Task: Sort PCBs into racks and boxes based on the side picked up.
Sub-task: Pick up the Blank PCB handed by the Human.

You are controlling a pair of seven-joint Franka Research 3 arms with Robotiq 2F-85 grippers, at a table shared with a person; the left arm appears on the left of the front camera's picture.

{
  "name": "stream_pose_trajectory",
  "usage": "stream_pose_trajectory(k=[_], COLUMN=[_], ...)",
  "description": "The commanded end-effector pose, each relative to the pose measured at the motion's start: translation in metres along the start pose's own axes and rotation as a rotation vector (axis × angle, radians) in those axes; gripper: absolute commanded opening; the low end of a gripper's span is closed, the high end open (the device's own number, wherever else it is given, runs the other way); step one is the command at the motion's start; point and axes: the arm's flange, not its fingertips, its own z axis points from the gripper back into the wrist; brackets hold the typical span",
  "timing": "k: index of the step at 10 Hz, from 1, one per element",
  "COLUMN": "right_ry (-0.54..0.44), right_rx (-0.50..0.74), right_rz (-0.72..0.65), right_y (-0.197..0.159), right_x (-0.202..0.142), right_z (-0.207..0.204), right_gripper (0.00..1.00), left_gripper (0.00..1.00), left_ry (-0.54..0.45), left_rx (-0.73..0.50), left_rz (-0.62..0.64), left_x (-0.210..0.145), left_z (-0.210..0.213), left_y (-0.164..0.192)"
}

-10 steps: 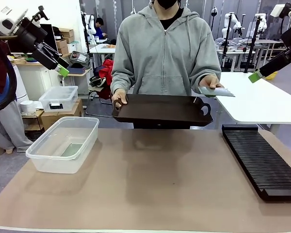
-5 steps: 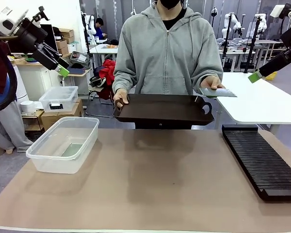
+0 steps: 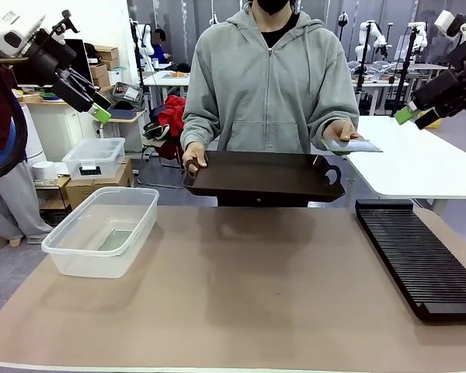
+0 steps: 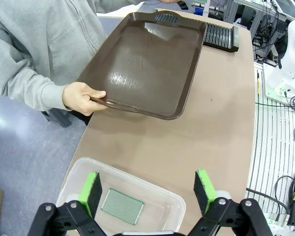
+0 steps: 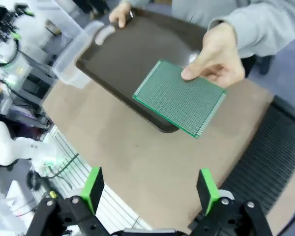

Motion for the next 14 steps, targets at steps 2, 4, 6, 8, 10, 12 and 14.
stream_pose_trajectory(k=[2, 4, 6, 8, 10, 12, 14], right_ry=[0.088, 0.079, 0.069, 0.085, 0.09, 0.089, 0.016], right_rx=[0.168, 0.308, 0.4, 0.349, 0.388, 0.306, 0.401], right_rz=[-0.239, -0.389, -0.499, -0.568, -0.526, -0.493, -0.522], right_y=[-0.052, -0.085, -0.112, -0.124, -0.132, -0.128, -0.147], right_x=[0.031, 0.031, 0.032, 0.021, 0.018, 0.023, 0.027], right_z=[-0.003, -0.025, -0.052, -0.074, -0.073, -0.08, -0.094], right_gripper=[1.0, 1.0, 1.0, 1.0, 1.0, 1.0, 1.0], left_gripper=[1.0, 1.0, 1.0, 1.0, 1.0, 1.0, 1.0], left_ry=[0.001, 0.001, 0.001, 0.001, 0.001, 0.001, 0.001], left_rx=[0.0, 0.0, 0.0, 0.0, 0.0, 0.0, 0.0], left_rz=[0.001, 0.001, 0.001, 0.001, 0.001, 0.001, 0.001], left_x=[0.0, 0.0, 0.0, 0.0, 0.0, 0.0, 0.0], left_z=[0.0, 0.0, 0.0, 0.0, 0.0, 0.0, 0.0], left_y=[0.0, 0.0, 0.0, 0.0, 0.0, 0.0, 0.0])
